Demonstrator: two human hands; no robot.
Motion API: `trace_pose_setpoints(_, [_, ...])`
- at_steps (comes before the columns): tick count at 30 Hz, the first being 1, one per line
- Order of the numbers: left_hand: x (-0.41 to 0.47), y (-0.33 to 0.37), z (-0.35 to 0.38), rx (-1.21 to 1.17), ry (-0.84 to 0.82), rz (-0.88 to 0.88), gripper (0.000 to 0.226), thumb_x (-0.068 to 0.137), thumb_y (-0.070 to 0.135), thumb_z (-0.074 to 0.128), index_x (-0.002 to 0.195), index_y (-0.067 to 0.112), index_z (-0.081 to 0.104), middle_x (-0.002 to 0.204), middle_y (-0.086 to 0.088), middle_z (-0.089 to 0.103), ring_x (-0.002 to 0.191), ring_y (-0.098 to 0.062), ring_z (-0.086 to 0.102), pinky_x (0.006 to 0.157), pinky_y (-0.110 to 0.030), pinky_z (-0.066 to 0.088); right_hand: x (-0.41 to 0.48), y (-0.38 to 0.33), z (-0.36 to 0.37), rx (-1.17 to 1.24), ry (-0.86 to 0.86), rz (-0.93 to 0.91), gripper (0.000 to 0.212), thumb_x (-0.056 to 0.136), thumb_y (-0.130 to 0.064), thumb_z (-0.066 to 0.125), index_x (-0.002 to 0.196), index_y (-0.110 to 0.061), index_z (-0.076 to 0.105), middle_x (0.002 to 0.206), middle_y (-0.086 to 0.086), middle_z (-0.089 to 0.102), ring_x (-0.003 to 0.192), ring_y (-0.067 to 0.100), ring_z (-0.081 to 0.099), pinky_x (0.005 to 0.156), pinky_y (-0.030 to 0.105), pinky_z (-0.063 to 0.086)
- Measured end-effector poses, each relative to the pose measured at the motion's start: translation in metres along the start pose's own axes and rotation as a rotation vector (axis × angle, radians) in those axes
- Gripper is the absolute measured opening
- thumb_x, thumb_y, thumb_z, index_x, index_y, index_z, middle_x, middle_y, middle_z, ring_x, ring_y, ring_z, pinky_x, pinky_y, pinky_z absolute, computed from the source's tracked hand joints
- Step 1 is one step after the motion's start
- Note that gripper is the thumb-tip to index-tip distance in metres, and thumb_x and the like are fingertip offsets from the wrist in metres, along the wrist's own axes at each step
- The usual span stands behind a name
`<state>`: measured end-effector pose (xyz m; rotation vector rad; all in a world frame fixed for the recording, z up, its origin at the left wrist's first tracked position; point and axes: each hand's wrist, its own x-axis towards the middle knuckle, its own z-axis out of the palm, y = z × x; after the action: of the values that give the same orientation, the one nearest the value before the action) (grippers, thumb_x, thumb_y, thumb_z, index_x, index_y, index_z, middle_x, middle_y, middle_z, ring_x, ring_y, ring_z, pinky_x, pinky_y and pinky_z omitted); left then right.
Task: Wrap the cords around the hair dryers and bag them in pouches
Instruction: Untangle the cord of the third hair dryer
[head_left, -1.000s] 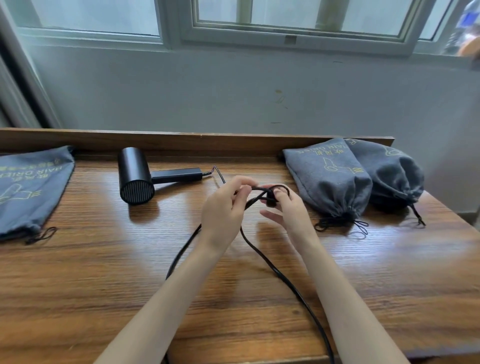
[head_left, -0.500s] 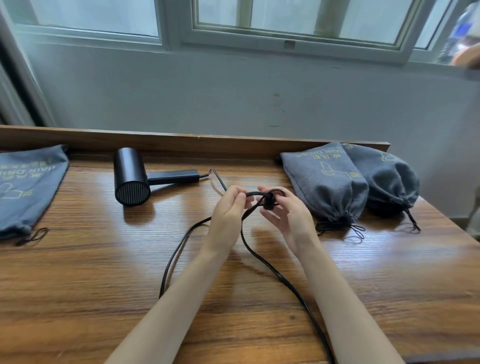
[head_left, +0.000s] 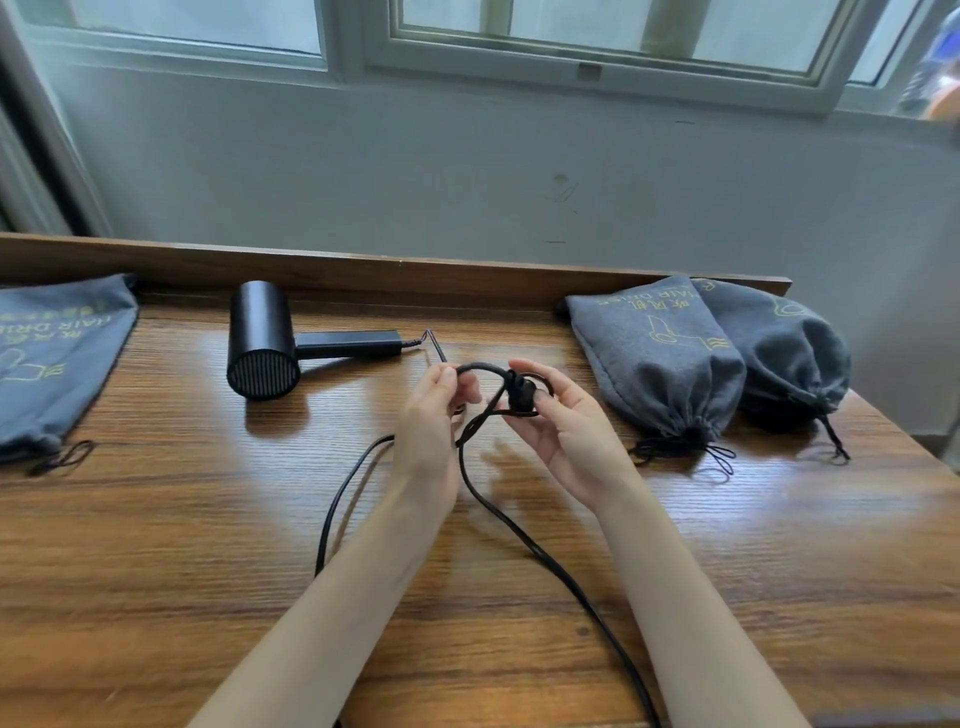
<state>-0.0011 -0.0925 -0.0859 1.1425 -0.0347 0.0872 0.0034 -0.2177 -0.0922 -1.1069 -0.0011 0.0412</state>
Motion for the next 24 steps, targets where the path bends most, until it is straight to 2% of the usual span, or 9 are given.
trace_pose_setpoints(4, [0.002, -0.001, 0.0, -0.114, 0.008, -0.02, 0.035, 0.101, 0.013, 0.028, 0.073, 0.013, 0.051, 0.066, 0.003, 0.049, 0.066, -0.009, 0.045, 0.076, -0.028, 0.036, 0.003, 0.004, 0.004, 0.045, 0.041, 0.006, 0.021, 0.098, -0.002, 0.036, 0.102, -0.005, 0.057, 0.082, 0.008, 0.071, 0.071, 0.013, 0.069, 0.066, 0.02, 0.056])
trace_pose_setpoints(7, [0.005, 0.005, -0.005, -0.135, -0.002, 0.022, 0.036, 0.101, 0.014, 0.026, 0.072, 0.014, 0.048, 0.062, 0.005, 0.049, 0.065, -0.01, 0.044, 0.072, -0.028, 0.034, 0.009, 0.002, -0.006, 0.202, 0.247, 0.021, 0.025, 0.101, -0.005, 0.031, 0.091, -0.004, 0.054, 0.069, 0.006, 0.07, 0.06, 0.01, 0.067, 0.055, 0.017, 0.055])
trace_pose_setpoints(9, [0.01, 0.011, -0.014, -0.141, -0.004, 0.102, 0.036, 0.101, 0.012, 0.025, 0.071, 0.013, 0.046, 0.059, 0.008, 0.047, 0.062, -0.009, 0.041, 0.07, -0.025, 0.035, 0.011, -0.003, -0.021, 0.166, 0.35, -0.023, 0.029, 0.102, -0.007, 0.029, 0.086, -0.007, 0.054, 0.06, 0.0, 0.069, 0.053, 0.006, 0.065, 0.049, 0.015, 0.052])
trace_pose_setpoints(11, [0.011, 0.014, -0.018, -0.119, -0.008, 0.107, 0.034, 0.101, 0.013, 0.025, 0.073, 0.013, 0.045, 0.057, 0.01, 0.042, 0.056, -0.007, 0.037, 0.063, -0.023, 0.032, 0.01, 0.0, -0.026, -0.072, 0.332, -0.027, 0.03, 0.102, -0.008, 0.029, 0.093, -0.01, 0.057, 0.069, 0.0, 0.07, 0.063, 0.006, 0.065, 0.054, 0.015, 0.051])
trace_pose_setpoints(14, [0.007, 0.012, -0.013, 0.032, 0.022, 0.069, 0.033, 0.102, 0.018, 0.026, 0.077, 0.015, 0.047, 0.059, 0.009, 0.04, 0.053, -0.005, 0.033, 0.057, -0.02, 0.029, 0.012, 0.01, -0.021, -0.441, 0.317, -0.066, 0.031, 0.098, -0.002, 0.035, 0.103, -0.016, 0.063, 0.1, 0.007, 0.067, 0.09, 0.011, 0.06, 0.071, 0.022, 0.049])
trace_pose_setpoints(17, [0.007, 0.013, -0.013, 0.143, 0.038, 0.113, 0.027, 0.101, 0.022, 0.032, 0.086, 0.014, 0.053, 0.065, 0.01, 0.045, 0.053, 0.002, 0.041, 0.055, -0.011, 0.035, 0.006, 0.002, -0.015, -0.778, 0.295, -0.266, 0.056, 0.08, 0.017, 0.035, 0.115, -0.019, 0.061, 0.118, 0.0, 0.059, 0.114, 0.009, 0.05, 0.09, 0.013, 0.036])
trace_pose_setpoints(20, [0.012, 0.02, -0.013, 0.205, -0.007, 0.161, 0.023, 0.099, 0.018, 0.038, 0.089, 0.011, 0.058, 0.064, 0.013, 0.049, 0.052, 0.004, 0.046, 0.054, -0.007, 0.037, -0.011, -0.018, -0.01, -0.947, 0.046, -0.404, 0.069, 0.069, 0.016, 0.04, 0.119, -0.029, 0.054, 0.136, -0.01, 0.046, 0.13, 0.002, 0.037, 0.105, 0.011, 0.026])
trace_pose_setpoints(22, [0.014, 0.03, -0.01, 0.172, -0.026, 0.176, 0.024, 0.098, 0.015, 0.041, 0.085, 0.015, 0.061, 0.062, 0.011, 0.047, 0.054, 0.0, 0.041, 0.054, -0.011, 0.035, -0.02, -0.039, -0.008, -0.993, -0.203, -0.298, 0.067, 0.067, -0.005, 0.052, 0.125, -0.037, 0.048, 0.138, -0.015, 0.046, 0.13, -0.002, 0.037, 0.11, 0.022, 0.028])
trace_pose_setpoints(24, [0.015, 0.041, -0.008, 0.141, -0.03, 0.181, 0.022, 0.097, 0.012, 0.043, 0.086, 0.018, 0.062, 0.066, 0.005, 0.048, 0.057, -0.003, 0.04, 0.055, -0.012, 0.036, -0.027, -0.054, -0.012, -0.978, -0.4, -0.129, 0.07, 0.064, -0.033, 0.064, 0.129, -0.046, 0.04, 0.138, -0.02, 0.045, 0.129, -0.005, 0.037, 0.111, 0.025, 0.03])
